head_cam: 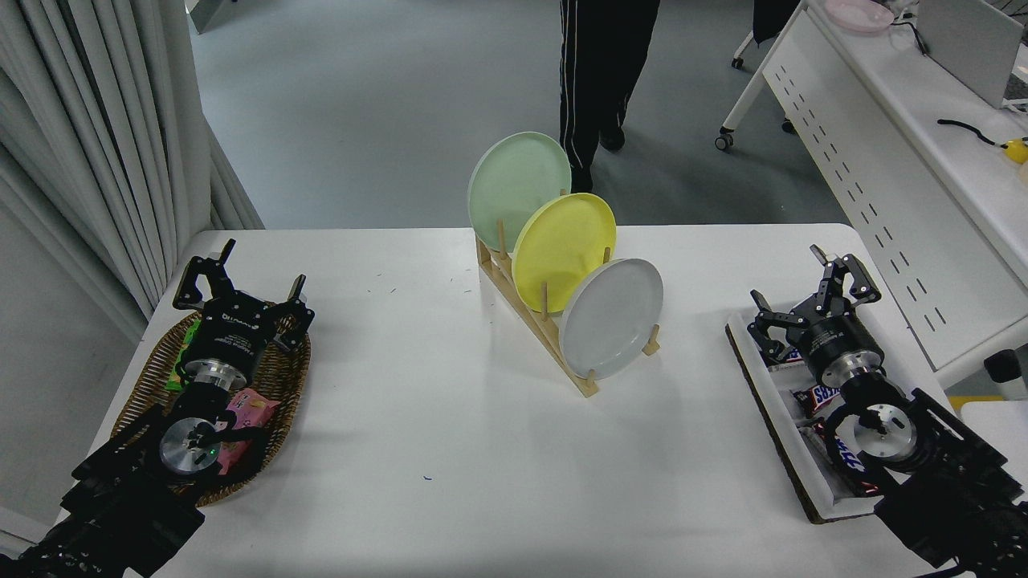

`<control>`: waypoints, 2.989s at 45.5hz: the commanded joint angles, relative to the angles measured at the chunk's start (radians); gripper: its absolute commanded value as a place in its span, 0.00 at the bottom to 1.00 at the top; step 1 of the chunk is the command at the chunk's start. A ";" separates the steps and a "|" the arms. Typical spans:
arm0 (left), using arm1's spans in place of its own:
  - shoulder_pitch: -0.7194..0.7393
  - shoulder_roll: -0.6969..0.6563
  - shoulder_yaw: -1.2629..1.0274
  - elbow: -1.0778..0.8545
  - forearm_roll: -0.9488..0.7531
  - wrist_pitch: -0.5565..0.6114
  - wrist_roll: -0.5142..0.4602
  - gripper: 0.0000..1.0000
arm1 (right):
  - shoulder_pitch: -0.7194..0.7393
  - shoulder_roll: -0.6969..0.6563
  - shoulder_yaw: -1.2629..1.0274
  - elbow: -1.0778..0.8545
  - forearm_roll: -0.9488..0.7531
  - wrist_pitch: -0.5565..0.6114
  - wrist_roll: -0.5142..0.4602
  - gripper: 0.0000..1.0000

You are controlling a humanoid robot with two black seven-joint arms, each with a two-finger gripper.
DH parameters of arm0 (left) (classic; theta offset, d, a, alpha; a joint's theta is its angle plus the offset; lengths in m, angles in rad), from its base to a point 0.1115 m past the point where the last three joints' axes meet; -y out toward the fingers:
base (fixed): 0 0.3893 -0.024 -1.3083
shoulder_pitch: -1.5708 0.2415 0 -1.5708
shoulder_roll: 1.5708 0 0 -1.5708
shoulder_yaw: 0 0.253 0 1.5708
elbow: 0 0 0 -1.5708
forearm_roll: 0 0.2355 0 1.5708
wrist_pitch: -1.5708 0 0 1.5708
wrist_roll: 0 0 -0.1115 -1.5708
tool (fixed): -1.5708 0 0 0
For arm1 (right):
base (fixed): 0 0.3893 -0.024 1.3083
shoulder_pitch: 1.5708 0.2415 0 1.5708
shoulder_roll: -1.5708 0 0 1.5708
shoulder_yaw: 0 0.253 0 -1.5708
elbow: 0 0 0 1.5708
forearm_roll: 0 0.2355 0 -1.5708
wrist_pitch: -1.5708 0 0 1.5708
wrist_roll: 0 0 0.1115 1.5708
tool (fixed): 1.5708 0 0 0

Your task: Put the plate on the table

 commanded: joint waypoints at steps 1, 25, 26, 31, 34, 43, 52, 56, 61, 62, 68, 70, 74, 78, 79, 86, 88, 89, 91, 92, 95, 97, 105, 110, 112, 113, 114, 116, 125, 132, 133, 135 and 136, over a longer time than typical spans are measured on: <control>0.000 0.000 0.000 0.000 0.000 0.000 0.000 1.00 | 0.001 0.001 -0.002 -0.002 0.000 -0.003 0.000 1.00; 0.000 0.000 0.000 0.000 0.000 0.000 0.000 1.00 | 0.026 -0.011 -0.004 -0.004 0.002 -0.012 -0.001 1.00; 0.000 0.000 0.000 0.000 0.000 0.000 0.000 1.00 | 0.026 -0.016 -0.004 -0.004 0.002 -0.011 -0.003 1.00; 0.000 0.000 0.000 0.000 0.000 0.000 0.000 1.00 | 0.024 -0.037 -0.013 -0.002 0.000 -0.012 -0.003 1.00; 0.000 0.000 0.000 0.000 0.000 0.000 0.000 1.00 | 0.031 -0.045 -0.016 -0.002 0.000 -0.017 -0.003 1.00; 0.000 0.000 0.000 0.000 0.000 0.000 0.000 1.00 | 0.083 -0.099 -0.117 0.012 0.008 -0.015 -0.003 1.00; 0.000 0.000 0.000 0.000 0.000 0.000 0.000 1.00 | 0.138 -0.175 -0.289 0.022 0.049 -0.015 -0.004 1.00; 0.000 0.000 0.000 0.000 0.000 0.000 0.000 1.00 | 0.162 -0.218 -0.404 0.071 0.058 -0.014 -0.003 1.00; 0.000 0.000 0.000 0.000 0.000 0.000 0.000 1.00 | 0.198 -0.310 -0.613 0.162 0.074 -0.012 -0.004 1.00; 0.000 0.000 0.000 0.000 0.000 0.000 0.000 1.00 | 0.207 -0.326 -0.649 0.182 0.089 -0.012 -0.003 1.00; 0.000 0.000 0.000 0.000 0.000 0.000 0.000 1.00 | 0.253 -0.392 -0.811 0.297 0.216 -0.011 -0.003 1.00; 0.000 0.000 0.000 0.000 0.000 0.000 0.000 1.00 | 0.293 -0.440 -0.892 0.355 0.236 -0.009 -0.004 1.00; 0.000 0.000 0.000 0.000 0.000 0.000 0.000 1.00 | 0.356 -0.502 -1.025 0.416 0.250 -0.009 -0.004 1.00; 0.000 0.000 0.000 -0.001 0.000 0.000 0.000 1.00 | 0.434 -0.533 -1.139 0.484 0.293 -0.009 -0.003 1.00; 0.000 0.000 0.000 0.000 0.000 0.000 0.000 1.00 | 0.455 -0.542 -1.165 0.499 0.304 -0.009 -0.004 1.00; 0.000 0.000 0.000 0.000 0.000 0.000 0.000 1.00 | 0.616 -0.620 -1.329 0.613 0.328 -0.006 -0.003 1.00; 0.000 0.000 0.002 0.000 0.000 0.000 0.000 1.00 | 0.652 -0.629 -1.358 0.630 0.328 -0.001 -0.003 1.00; 0.000 0.000 0.000 0.000 0.000 0.000 0.000 1.00 | 0.667 -0.631 -1.371 0.636 0.328 -0.003 -0.003 1.00; 0.000 0.000 0.000 0.000 0.000 0.000 0.000 1.00 | 0.698 -0.632 -1.397 0.644 0.328 -0.003 -0.004 1.00; 0.000 0.000 0.000 0.000 0.000 0.000 0.000 1.00 | 0.712 -0.632 -1.409 0.648 0.328 -0.003 -0.004 1.00; 0.000 0.000 0.000 0.000 0.000 0.000 0.000 1.00 | 0.747 -0.636 -1.446 0.657 0.328 -0.008 -0.003 1.00; 0.000 0.000 0.000 0.000 0.000 0.000 0.000 1.00 | 0.771 -0.643 -1.472 0.662 0.327 -0.008 -0.004 1.00; 0.000 0.000 0.000 0.000 0.000 0.000 0.000 1.00 | 0.804 -0.623 -1.524 0.680 0.348 -0.015 -0.024 1.00; 0.000 0.000 0.000 -0.001 0.000 0.000 0.000 1.00 | 0.808 -0.606 -1.500 0.685 0.388 -0.012 -0.119 1.00; 0.000 0.001 0.000 0.000 0.000 0.000 0.000 1.00 | 0.807 -0.593 -1.478 0.680 0.400 -0.012 -0.171 1.00; 0.000 0.000 0.000 0.000 0.000 0.000 0.000 1.00 | 0.807 -0.585 -1.465 0.680 0.403 -0.012 -0.202 1.00; 0.000 0.000 0.000 0.000 0.000 0.000 0.000 1.00 | 0.807 -0.576 -1.451 0.680 0.402 -0.012 -0.231 1.00; 0.000 0.000 0.000 0.000 0.000 0.000 0.000 1.00 | 0.808 -0.560 -1.423 0.676 0.400 -0.015 -0.291 1.00; 0.000 0.000 0.000 -0.001 0.000 0.000 0.000 1.00 | 0.787 -0.522 -1.332 0.673 0.384 -0.055 -0.399 1.00; 0.000 0.000 0.000 0.000 0.000 0.000 0.000 1.00 | 0.788 -0.464 -1.320 0.671 0.380 -0.129 -0.412 1.00; 0.000 0.001 0.000 0.000 0.000 0.000 0.000 1.00 | 0.788 -0.458 -1.319 0.671 0.379 -0.139 -0.416 1.00; 0.000 0.000 0.000 0.000 0.000 0.000 0.000 1.00 | 0.787 -0.441 -1.316 0.664 0.379 -0.159 -0.420 1.00; 0.000 0.000 0.000 0.000 0.000 0.000 0.000 1.00 | 0.785 -0.429 -1.316 0.654 0.379 -0.167 -0.422 1.00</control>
